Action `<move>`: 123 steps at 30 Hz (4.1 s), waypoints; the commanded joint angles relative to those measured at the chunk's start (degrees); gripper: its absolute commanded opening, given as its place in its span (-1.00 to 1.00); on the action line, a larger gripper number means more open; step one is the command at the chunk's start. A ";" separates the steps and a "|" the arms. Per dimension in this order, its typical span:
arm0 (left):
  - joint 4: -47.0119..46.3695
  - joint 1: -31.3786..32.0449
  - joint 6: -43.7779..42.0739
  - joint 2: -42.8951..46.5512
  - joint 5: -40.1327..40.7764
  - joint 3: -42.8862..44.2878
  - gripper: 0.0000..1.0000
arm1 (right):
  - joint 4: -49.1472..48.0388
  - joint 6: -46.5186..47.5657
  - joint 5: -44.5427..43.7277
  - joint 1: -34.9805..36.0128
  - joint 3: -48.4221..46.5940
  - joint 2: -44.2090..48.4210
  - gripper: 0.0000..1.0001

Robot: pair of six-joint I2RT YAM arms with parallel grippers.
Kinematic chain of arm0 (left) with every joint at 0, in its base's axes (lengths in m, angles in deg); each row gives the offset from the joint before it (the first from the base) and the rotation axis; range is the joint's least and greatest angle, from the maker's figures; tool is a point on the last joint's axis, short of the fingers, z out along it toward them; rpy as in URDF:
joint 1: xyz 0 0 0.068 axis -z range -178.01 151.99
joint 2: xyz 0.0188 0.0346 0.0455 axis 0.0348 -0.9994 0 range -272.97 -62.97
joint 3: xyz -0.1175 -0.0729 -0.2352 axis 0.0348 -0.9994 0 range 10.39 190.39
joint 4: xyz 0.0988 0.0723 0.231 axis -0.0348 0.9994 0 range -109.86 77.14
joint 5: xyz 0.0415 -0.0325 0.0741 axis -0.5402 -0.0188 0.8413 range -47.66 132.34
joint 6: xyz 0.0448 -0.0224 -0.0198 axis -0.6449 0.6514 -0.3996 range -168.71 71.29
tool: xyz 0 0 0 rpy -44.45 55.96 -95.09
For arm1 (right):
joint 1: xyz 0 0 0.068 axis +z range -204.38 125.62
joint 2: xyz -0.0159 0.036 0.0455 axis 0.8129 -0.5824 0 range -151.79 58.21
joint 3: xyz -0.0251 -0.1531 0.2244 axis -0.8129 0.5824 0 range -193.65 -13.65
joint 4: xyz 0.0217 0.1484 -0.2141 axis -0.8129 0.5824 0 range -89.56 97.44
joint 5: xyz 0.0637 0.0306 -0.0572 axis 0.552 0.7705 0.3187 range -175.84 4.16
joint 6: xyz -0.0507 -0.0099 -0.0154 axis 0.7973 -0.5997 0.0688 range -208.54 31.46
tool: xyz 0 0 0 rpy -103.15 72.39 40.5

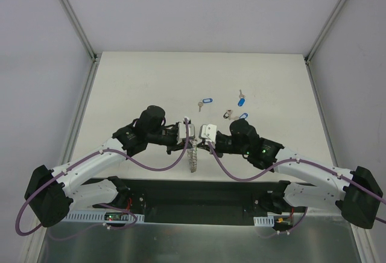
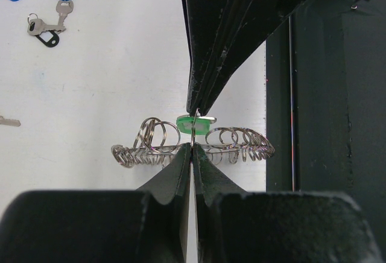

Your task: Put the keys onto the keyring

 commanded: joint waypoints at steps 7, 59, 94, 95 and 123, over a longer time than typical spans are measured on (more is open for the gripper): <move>-0.28 0.52 -0.61 -0.14 -0.50 1.53 -1.00 | -0.75 0.43 2.14 0.33 -1.46 2.11 -0.98; -0.28 0.61 -0.79 0.13 -1.64 1.44 -1.00 | -1.81 -0.28 1.09 0.59 -2.16 -0.27 -0.97; -0.20 0.61 -0.70 0.04 -1.91 1.61 -1.00 | -2.60 -0.72 -0.23 0.51 -1.99 -0.62 -0.97; -0.20 0.61 -0.70 -0.05 -1.82 1.61 -1.00 | -2.68 -0.72 -0.23 0.59 -1.90 -0.44 -0.98; -0.20 0.61 -10.01 4.35 -2.00 -1.99 -1.00 | 1.62 0.25 6.88 -0.02 -1.63 3.78 -0.98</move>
